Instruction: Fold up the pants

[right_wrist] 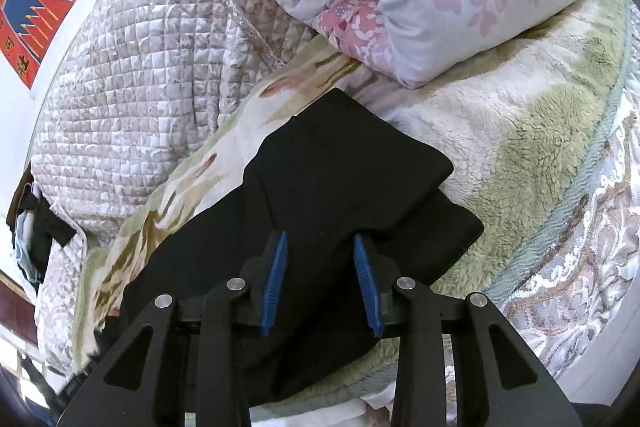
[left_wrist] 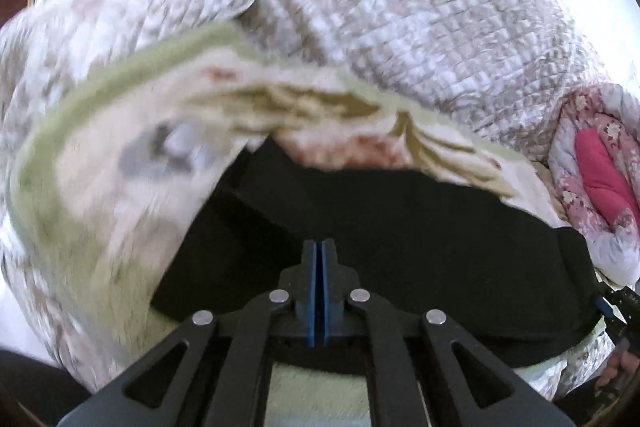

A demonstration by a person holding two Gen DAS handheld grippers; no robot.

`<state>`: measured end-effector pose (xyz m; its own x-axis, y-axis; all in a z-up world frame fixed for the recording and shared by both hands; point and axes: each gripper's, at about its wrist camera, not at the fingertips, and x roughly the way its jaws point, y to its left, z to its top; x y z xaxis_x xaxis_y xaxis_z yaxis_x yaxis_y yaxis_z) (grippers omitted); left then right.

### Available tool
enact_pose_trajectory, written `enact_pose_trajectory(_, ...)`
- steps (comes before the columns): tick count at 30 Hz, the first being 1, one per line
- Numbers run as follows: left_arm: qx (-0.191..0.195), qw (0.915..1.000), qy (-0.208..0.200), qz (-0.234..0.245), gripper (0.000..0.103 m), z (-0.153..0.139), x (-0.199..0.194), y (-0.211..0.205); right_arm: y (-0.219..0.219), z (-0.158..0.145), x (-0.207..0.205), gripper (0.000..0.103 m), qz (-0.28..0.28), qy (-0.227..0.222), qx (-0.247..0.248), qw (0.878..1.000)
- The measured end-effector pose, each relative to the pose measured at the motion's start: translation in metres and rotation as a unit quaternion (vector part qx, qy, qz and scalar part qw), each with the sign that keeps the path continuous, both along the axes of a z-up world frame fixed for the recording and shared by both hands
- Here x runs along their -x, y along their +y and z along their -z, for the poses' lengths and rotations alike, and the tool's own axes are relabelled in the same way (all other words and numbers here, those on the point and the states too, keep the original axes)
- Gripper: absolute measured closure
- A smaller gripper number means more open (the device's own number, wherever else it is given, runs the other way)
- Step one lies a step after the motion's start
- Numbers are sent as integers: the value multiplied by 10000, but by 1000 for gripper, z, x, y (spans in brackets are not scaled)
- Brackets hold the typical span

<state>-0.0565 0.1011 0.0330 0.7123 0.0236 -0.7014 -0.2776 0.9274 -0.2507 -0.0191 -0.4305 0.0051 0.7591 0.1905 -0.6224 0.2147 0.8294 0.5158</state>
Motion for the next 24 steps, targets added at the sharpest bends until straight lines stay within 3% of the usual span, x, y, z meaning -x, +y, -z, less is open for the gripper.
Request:
enact_pose_trajectory(1,144,9998,91,-36,98,6,0,4,0,0,0,68,10,-10,-25,10000)
enact_pose_trajectory(3,588,9979,273,-67,88,15,-2,10,-1,0,2,68,24,-48,-85,9999)
enact_pose_trajectory(4,865,9958,302,-77,70,20,-3,15,-2,-1,3,68,28,-74,-89,9999)
enact_pose_trajectory(5,1035,9942,277,-111,58,22,-2,17,-2,-2,3,68,30,-104,-79,9999)
enact_pose_trajectory(15,1198,9915,308,-406,56,30,19,24,-1,-3,2,67,65,-167,-6,9998)
enact_pose_trajectory(19,1536,9861,285,-572,56,33,18,33,-1,-2,1,66,60,-173,4,9998)
enact_pose_trajectory(24,1375,9866,257,-837,56,36,2,40,-2,-3,1,66,82,-242,1,9997)
